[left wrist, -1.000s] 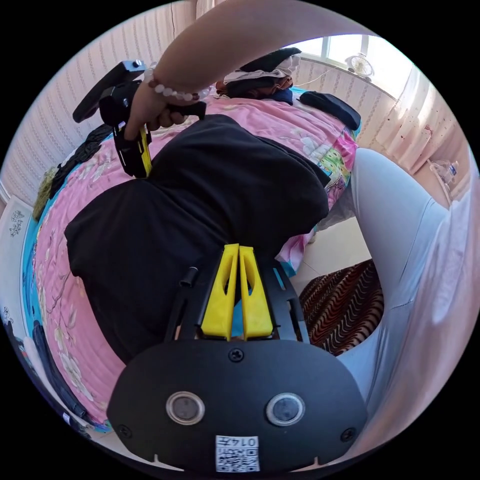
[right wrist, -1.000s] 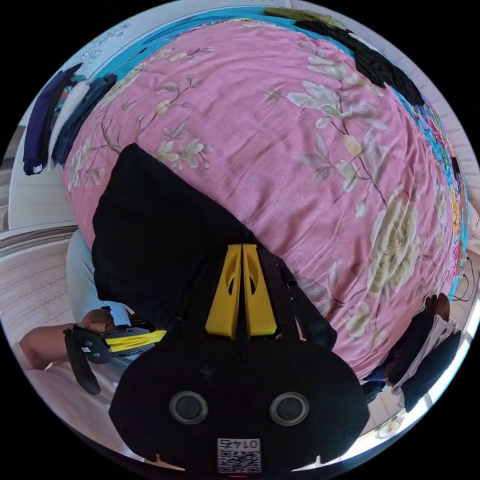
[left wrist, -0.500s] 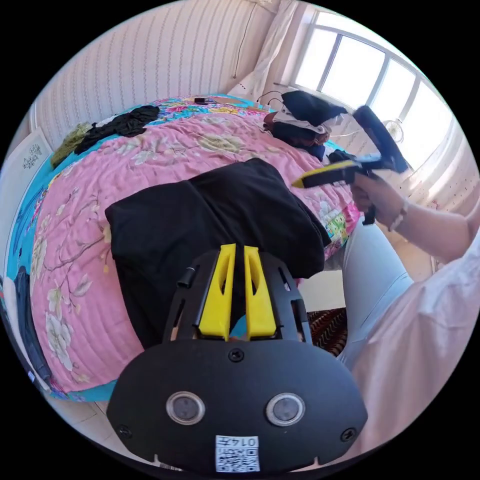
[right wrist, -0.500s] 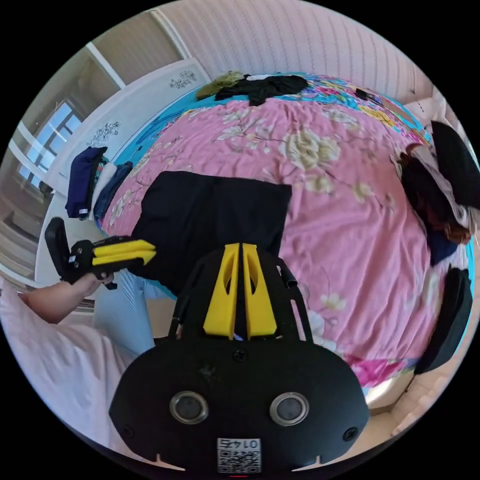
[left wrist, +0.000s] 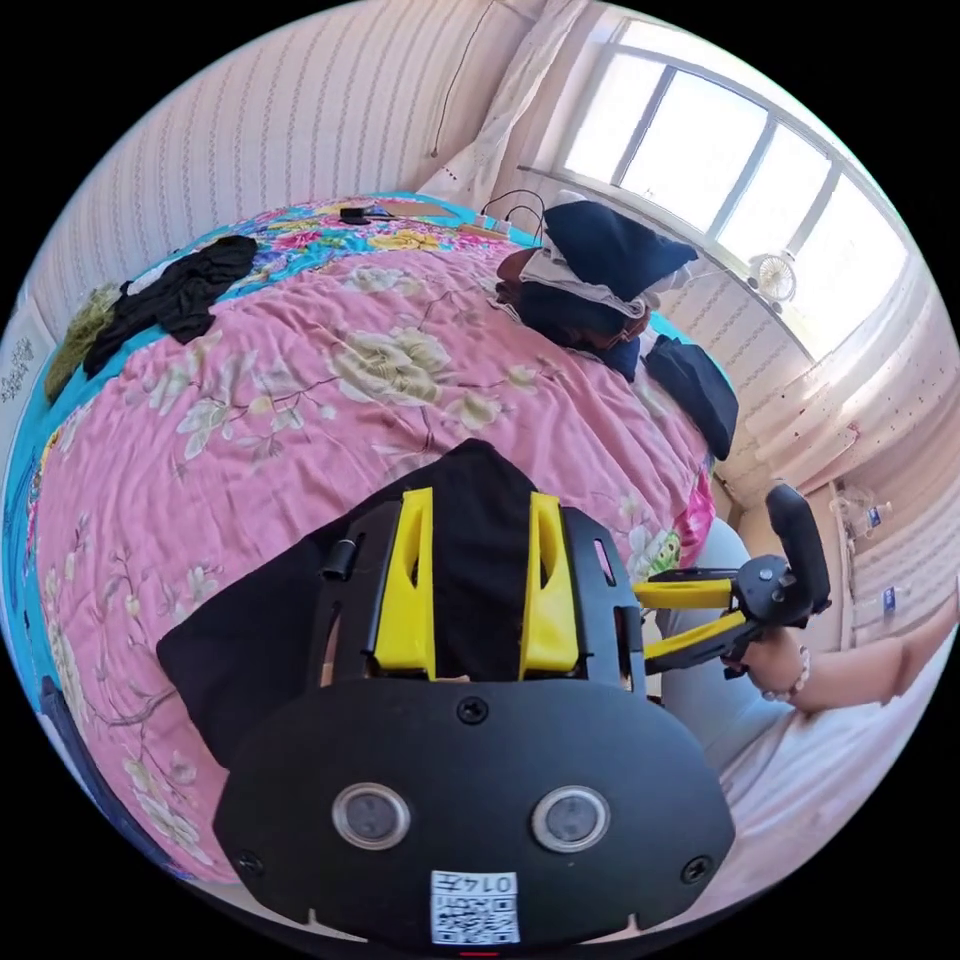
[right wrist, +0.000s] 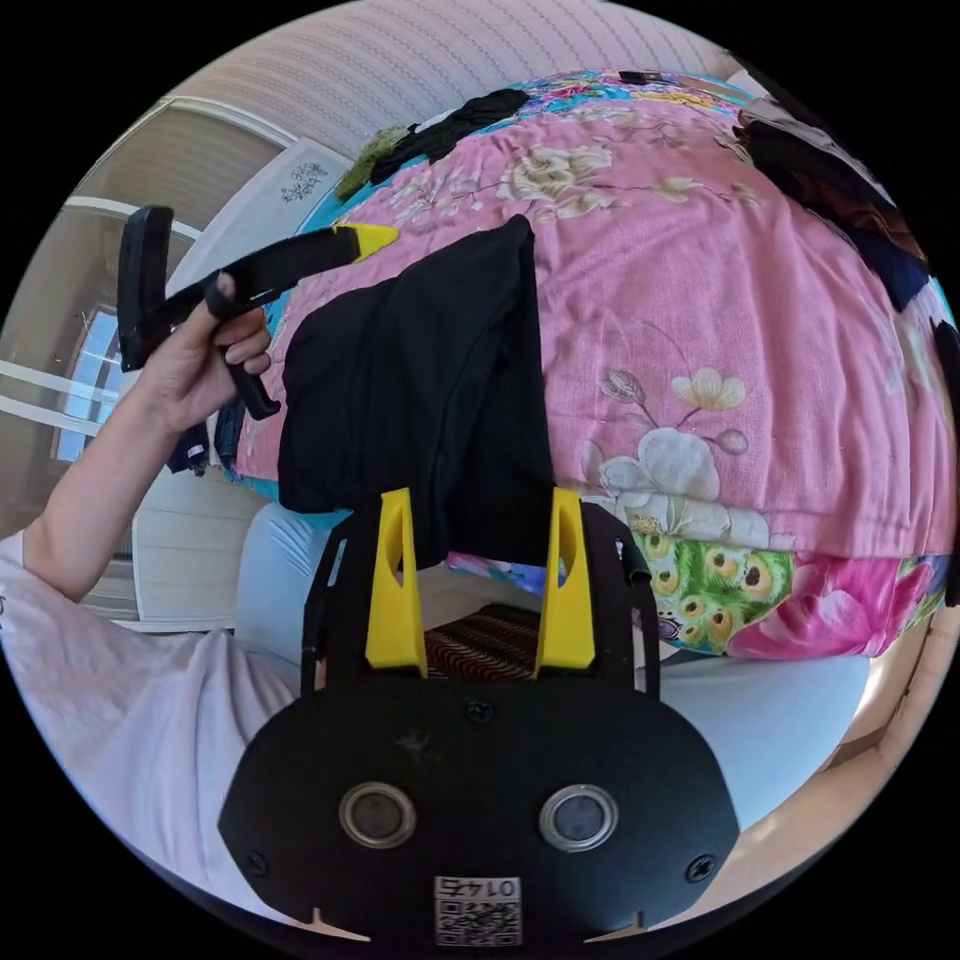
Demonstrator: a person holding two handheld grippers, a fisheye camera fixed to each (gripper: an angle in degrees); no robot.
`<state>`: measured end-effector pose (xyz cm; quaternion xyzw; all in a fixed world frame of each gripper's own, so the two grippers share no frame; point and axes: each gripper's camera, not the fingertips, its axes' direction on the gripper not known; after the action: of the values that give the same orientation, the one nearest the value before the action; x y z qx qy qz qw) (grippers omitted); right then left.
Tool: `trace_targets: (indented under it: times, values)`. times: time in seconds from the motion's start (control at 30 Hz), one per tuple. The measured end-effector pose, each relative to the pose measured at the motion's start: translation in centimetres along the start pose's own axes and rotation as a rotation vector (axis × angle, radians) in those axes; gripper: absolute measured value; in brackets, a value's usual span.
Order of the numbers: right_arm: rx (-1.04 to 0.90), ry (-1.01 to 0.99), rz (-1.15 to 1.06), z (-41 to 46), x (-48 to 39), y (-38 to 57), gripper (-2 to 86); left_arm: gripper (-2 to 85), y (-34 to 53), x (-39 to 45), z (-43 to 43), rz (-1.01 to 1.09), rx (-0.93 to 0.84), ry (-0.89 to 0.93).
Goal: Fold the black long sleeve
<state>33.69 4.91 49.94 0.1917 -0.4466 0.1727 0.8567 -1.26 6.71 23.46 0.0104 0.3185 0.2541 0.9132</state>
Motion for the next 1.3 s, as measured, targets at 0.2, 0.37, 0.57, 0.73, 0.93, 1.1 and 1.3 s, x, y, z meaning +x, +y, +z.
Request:
trace_targets:
  times: [0.2,0.37,0.57,0.73,0.93,1.1,1.3]
  values:
    - [-0.019,-0.003,-0.056,0.2,1.2,0.4,11.8,13.2,-6.8,-0.1,4.8,-0.014,-0.127,-0.041]
    - [-0.058,-0.052,-0.066,1.0,1.3,0.2,4.0,7.4,-9.5,-1.1,9.1,-0.024,-0.291,-0.064]
    - [-0.036,-0.073,-0.139,0.4,0.7,1.4,1.5,-0.2,-10.0,-2.3,8.5,-0.007,-0.293,-0.039]
    - [0.01,-0.146,-0.195,-0.7,-0.8,2.1,0.8,-0.9,-10.0,-4.7,3.0,0.005,-0.204,-0.014]
    - [0.048,-0.238,-0.365,-0.3,-7.0,1.5,0.8,-1.0,-7.6,-8.4,-6.5,-0.029,-0.053,-0.031]
    - [-0.007,-0.291,-0.578,4.2,-15.2,-0.1,0.9,-0.9,-2.9,-14.0,-13.5,-0.109,-0.008,-0.127]
    - [-0.16,-0.293,-0.736,15.1,-25.9,-2.3,2.0,0.0,5.8,-23.0,-17.8,-0.435,0.045,-0.243]
